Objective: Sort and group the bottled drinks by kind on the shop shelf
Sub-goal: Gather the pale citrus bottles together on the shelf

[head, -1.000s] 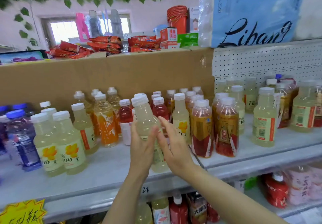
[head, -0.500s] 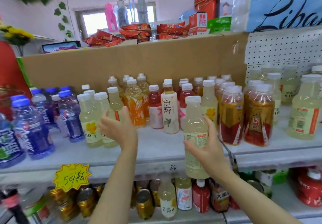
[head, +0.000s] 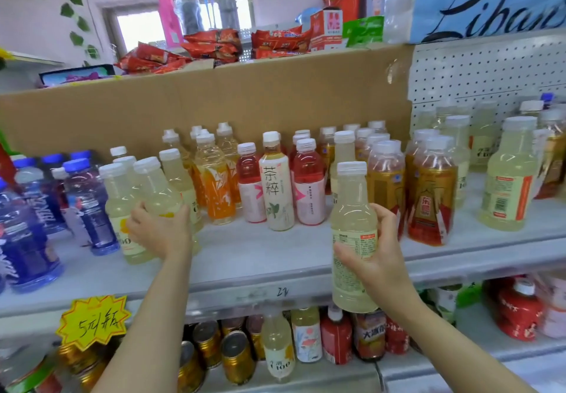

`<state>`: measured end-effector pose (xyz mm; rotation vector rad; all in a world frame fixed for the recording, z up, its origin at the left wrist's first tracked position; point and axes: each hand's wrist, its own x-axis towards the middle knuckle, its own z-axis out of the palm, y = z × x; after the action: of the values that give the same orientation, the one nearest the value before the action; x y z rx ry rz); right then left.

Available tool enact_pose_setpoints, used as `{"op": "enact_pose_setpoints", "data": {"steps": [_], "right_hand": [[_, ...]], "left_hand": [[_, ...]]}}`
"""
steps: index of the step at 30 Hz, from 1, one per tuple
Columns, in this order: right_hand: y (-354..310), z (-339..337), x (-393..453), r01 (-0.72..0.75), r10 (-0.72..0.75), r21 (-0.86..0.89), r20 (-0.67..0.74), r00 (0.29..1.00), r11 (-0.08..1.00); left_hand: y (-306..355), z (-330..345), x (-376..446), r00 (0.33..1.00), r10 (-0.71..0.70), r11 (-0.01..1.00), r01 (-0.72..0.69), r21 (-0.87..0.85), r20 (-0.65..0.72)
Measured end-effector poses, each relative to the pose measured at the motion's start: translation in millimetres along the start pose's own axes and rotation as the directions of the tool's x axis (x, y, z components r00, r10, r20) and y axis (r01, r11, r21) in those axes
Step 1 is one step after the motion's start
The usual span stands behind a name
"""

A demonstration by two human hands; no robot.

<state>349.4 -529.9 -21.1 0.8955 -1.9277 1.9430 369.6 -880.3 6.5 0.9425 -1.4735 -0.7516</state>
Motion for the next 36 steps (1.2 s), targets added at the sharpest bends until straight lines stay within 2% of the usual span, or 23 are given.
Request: {"op": "enact_pose_setpoints", "data": {"steps": [3, 6, 9, 13, 18, 25, 31, 33, 36], "right_hand": [[0, -9, 3, 0.009, -0.008, 0.03, -0.006, 1.0, 1.0], [0, -23, 9, 0.047, -0.046, 0.036, -0.011, 0.999, 0.998], [-3, -48, 12, 0.092, -0.092, 0.036, 0.003, 0.996, 0.995], [-6, -98, 19, 0.15, -0.151, 0.029, 0.036, 0.988, 0.988], [-7, -171, 32, 0.177, -0.177, 0.027, -0.002, 0.984, 0.984], [19, -277, 48, 0.207, -0.212, -0.061, -0.086, 0.973, 0.976], [40, -335, 62, 0.246, -0.259, -0.098, -0.154, 0.954, 0.964], [45, -346, 64, 0.259, -0.278, -0.123, -0.165, 0.946, 0.958], [50, -358, 67, 0.253, -0.276, -0.144, -0.168, 0.947, 0.957]], "left_hand": [[17, -9, -19, 0.99, 0.139, 0.971, -0.134, -0.198, 0.012], [56, -22, -49, 0.974, 0.219, 0.896, -0.18, -0.406, 0.052], [105, -31, -92, 0.962, 0.25, 0.793, -0.14, -0.593, 0.107], [158, -26, -158, 0.948, 0.247, 0.646, -0.008, -0.763, 0.2], [204, -10, -250, 0.902, 0.324, 0.647, 0.008, -0.762, 0.284], [236, 30, -360, 0.861, 0.339, 0.679, 0.054, -0.732, 0.378], [265, 72, -449, 0.713, 0.448, 0.704, 0.091, -0.705, 0.539], [265, 90, -462, 0.708, 0.44, 0.734, 0.072, -0.676, 0.553], [262, 113, -468, 0.747, 0.396, 0.787, 0.024, -0.617, 0.534]]}}
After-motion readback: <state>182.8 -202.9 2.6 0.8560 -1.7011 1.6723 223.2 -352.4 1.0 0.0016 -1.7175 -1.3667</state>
